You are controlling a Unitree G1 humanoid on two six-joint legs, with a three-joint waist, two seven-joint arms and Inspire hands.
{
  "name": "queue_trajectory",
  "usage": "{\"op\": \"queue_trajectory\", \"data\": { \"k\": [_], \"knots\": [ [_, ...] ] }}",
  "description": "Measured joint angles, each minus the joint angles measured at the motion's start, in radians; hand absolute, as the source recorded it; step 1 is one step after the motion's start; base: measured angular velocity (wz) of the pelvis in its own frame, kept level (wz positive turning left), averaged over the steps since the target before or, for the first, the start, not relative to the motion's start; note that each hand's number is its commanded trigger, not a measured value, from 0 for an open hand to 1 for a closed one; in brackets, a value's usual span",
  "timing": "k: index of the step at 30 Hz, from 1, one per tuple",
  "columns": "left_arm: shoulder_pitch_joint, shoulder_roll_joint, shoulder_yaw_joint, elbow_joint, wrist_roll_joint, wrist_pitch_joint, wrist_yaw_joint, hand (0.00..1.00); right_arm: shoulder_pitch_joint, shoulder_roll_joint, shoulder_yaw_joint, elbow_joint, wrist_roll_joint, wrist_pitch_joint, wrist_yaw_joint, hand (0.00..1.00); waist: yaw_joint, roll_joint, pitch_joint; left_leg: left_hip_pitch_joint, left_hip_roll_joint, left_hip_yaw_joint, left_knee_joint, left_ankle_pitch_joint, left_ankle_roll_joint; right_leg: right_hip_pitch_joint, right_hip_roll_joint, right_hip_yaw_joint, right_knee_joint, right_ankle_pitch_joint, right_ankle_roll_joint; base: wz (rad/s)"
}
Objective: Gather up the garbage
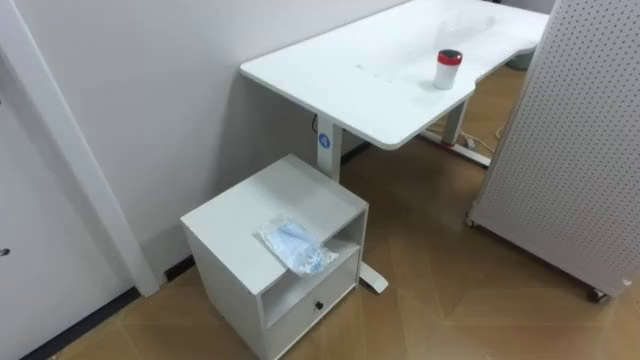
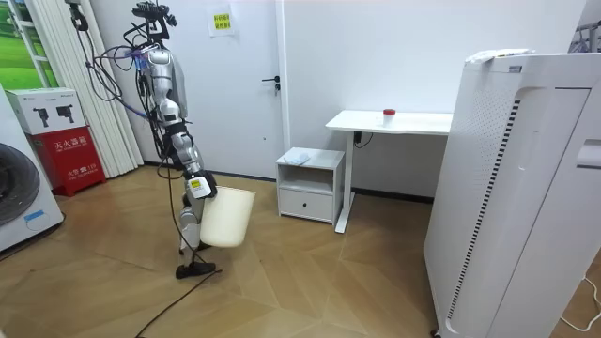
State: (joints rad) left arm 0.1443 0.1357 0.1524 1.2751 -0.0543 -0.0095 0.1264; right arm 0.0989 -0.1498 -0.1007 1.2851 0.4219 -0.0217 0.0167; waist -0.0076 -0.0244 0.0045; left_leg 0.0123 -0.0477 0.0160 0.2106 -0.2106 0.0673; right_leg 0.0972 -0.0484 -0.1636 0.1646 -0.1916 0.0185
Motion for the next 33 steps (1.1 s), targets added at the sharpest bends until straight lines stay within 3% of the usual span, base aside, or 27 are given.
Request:
{"op": "queue_trajectory", "data": {
  "k": [10, 17, 19, 20, 22, 24, 25, 26, 28, 30, 32, 33],
  "knots": [
    [0.026, -0.001, 0.0, 0.0, -0.017, 0.015, -0.011, 0.0, -0.001, -0.001, -0.001, 0.001, 0.001, 0.007, 0.008, 1.0, -0.014, -0.001, 0.0006, -0.001, 0.0, -0.001, 0.001, 0.0, 0.0, 0.005, 0.001, -0.001, -0.012, 0.0, 0.0, 0.0],
    [0.024, -0.001, 0.041, 0.002, 0.071, 0.032, -0.013, 0.0, -0.002, -0.001, -0.003, 0.005, -0.004, 0.029, 0.02, 1.0, -0.01, -0.009, 0.0006, -0.003, 0.003, 0.001, 0.019, -0.003, -0.002, 0.004, 0.003, -0.001, -0.011, 0.0, 0.0, 0.0],
    [0.026, -0.002, 0.039, 0.003, 0.071, 0.042, -0.017, 0.0, -0.002, -0.001, -0.002, 0.008, -0.003, 0.033, 0.023, 1.0, -0.01, -0.01, 0.0009, -0.006, 0.007, -0.001, 0.036, -0.012, -0.004, 0.006, 0.007, -0.001, -0.01, -0.001, -0.001, 0.0],
    [0.028, -0.001, 0.039, 0.004, 0.071, 0.052, -0.023, 0.0, -0.002, -0.001, -0.002, 0.007, -0.003, 0.036, 0.027, 1.0, -0.009, -0.006, 0.0021, -0.021, 0.018, -0.001, 0.08, -0.035, -0.007, 0.005, 0.017, 0.001, 0.001, -0.004, -0.006, -0.04],
    [0.04, 0.003, 0.043, 0.002, 0.08, 0.06, -0.026, 0.0, -0.002, 0.0, -0.009, 0.007, -0.007, 0.039, 0.035, 1.0, -0.01, 0.0, 0.0055, -0.054, 0.039, -0.002, 0.163, -0.083, -0.016, -0.013, 0.035, 0.0, 0.048, -0.034, -0.019, -0.07],
    [0.05, 0.015, 0.048, 0.002, 0.091, 0.08, -0.03, 0.0, -0.002, 0.001, -0.035, 0.005, -0.012, 0.046, 0.052, 1.0, -0.012, -0.002, 0.0008, -0.091, 0.066, -0.009, 0.267, -0.135, -0.033, -0.044, 0.053, -0.004, 0.13, -0.089, -0.033, 0.0],
    [0.055, 0.019, 0.052, 0.001, 0.095, 0.085, -0.028, 0.0, -0.001, 0.001, -0.036, 0.004, -0.012, 0.045, 0.052, 1.0, -0.011, -0.015, 0.0015, -0.103, 0.074, -0.007, 0.309, -0.151, -0.042, -0.053, 0.059, -0.012, 0.163, -0.113, -0.043, 0.09],
    [0.059, 0.021, 0.053, 0.001, 0.098, 0.087, -0.028, 0.0, 0.0, 0.002, -0.036, 0.003, -0.012, 0.045, 0.052, 1.0, -0.011, -0.016, -0.0026, -0.109, 0.077, -0.007, 0.33, -0.156, -0.047, -0.055, 0.06, -0.013, 0.176, -0.126, -0.051, 0.12],
    [0.064, 0.021, 0.053, 0.001, 0.108, 0.099, -0.029, 0.0, 0.001, 0.002, -0.04, 0.008, -0.012, 0.045, 0.05, 1.0, -0.014, -0.028, -0.0037, -0.135, 0.095, 0.005, 0.403, -0.156, -0.052, -0.059, 0.06, -0.019, 0.206, -0.146, -0.065, 0.13],
    [0.086, 0.017, 0.052, -0.008, 0.112, 0.124, -0.03, 0.0, 0.011, -0.004, -0.038, 0.01, 0.002, 0.045, 0.044, 1.0, -0.015, -0.029, -0.0022, -0.188, 0.124, 0.02, 0.524, -0.136, -0.077, -0.034, 0.073, -0.02, 0.212, -0.158, -0.081, 0.11],
    [0.097, 0.012, 0.049, -0.018, 0.112, 0.138, -0.03, 0.0, 0.026, -0.006, -0.04, 0.001, 0.009, 0.044, 0.032, 1.0, -0.023, -0.038, 0.002, -0.243, 0.115, 0.027, 0.515, -0.125, -0.081, -0.017, 0.069, -0.015, 0.212, -0.174, -0.09, 0.3],
    [0.098, 0.011, 0.039, -0.021, 0.112, 0.141, -0.03, 0.0, 0.037, -0.009, -0.045, 0.001, 0.019, 0.046, 0.024, 1.0, -0.032, -0.038, 0.0023, -0.297, 0.092, 0.028, 0.445, -0.114, -0.084, -0.016, 0.06, -0.016, 0.217, -0.188, -0.088, 0.32]
  ]
}}
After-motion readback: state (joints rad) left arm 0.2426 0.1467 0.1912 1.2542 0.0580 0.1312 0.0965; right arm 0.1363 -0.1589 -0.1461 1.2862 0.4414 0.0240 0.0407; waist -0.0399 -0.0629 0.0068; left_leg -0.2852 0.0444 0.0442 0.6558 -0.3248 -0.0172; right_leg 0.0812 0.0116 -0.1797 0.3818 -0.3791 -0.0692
